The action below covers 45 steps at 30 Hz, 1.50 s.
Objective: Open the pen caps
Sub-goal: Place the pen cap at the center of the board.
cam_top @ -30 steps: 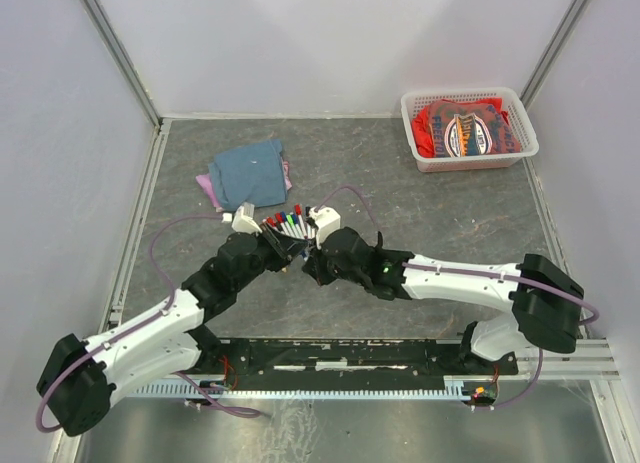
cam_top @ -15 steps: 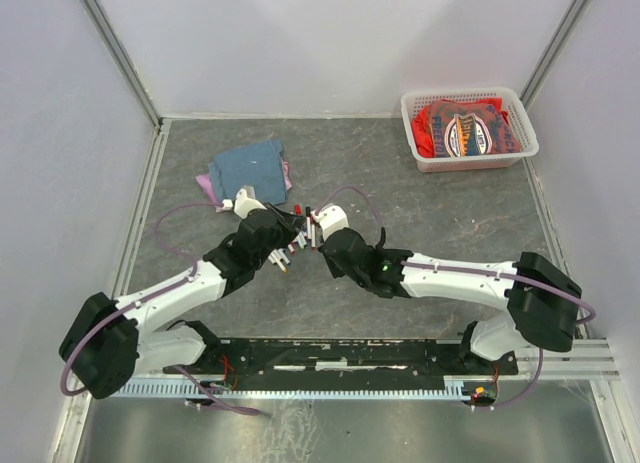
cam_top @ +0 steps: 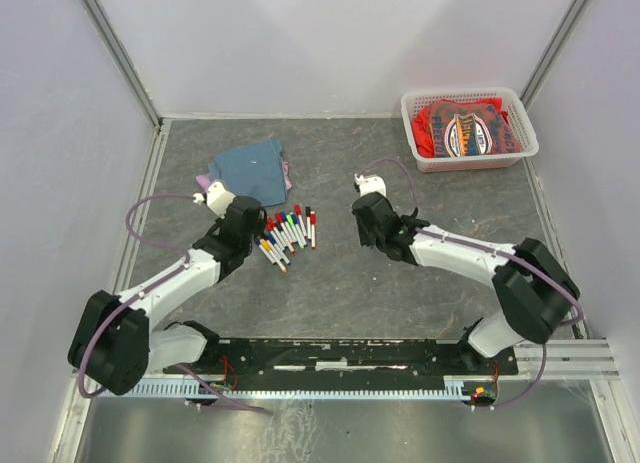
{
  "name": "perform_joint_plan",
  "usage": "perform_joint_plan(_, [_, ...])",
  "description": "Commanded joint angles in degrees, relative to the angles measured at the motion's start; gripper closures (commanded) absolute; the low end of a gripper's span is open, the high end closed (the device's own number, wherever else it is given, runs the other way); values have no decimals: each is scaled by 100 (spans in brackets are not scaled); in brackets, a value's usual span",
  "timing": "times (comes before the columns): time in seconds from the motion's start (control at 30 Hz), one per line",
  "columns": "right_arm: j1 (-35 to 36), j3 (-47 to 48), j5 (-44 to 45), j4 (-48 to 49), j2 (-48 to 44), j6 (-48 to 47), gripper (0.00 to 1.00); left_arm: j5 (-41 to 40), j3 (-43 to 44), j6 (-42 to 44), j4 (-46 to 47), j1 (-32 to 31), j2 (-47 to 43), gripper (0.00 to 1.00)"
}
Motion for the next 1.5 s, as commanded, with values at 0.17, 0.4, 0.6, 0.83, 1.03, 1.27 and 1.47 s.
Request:
perform_joint_plan(0.17, [-818, 420, -304, -33, 682, 111, 99, -270, -140, -141, -372, 788, 281, 97])
perform_joint_plan(0.4, [-1278, 303, -410, -81, 672, 38, 99, 718, 234, 414, 417, 748, 751, 97])
perform_joint_plan(0.6, [-1555, 245, -521, -19, 798, 26, 97, 910, 1574, 1212, 388, -294, 1865, 97])
perform_joint_plan(0.83, [-1857, 343, -556, -64, 983, -4, 94, 1189, 3111, 1593, -234, -1014, 3469, 97])
perform_joint_plan(1.03, [-2035, 424, -603, -85, 1127, -74, 89, 1255, 3870, 1633, -599, -1210, 4279, 97])
perform_joint_plan(1.27, [-2051, 653, -831, -17, 1364, -106, 85, 1224, 4451, 1677, -901, -1212, 4866, 93])
perform_joint_plan(1.47, [-2048, 897, -928, -97, 1561, -120, 83, 1131, 4526, 1686, -1076, -1214, 4978, 79])
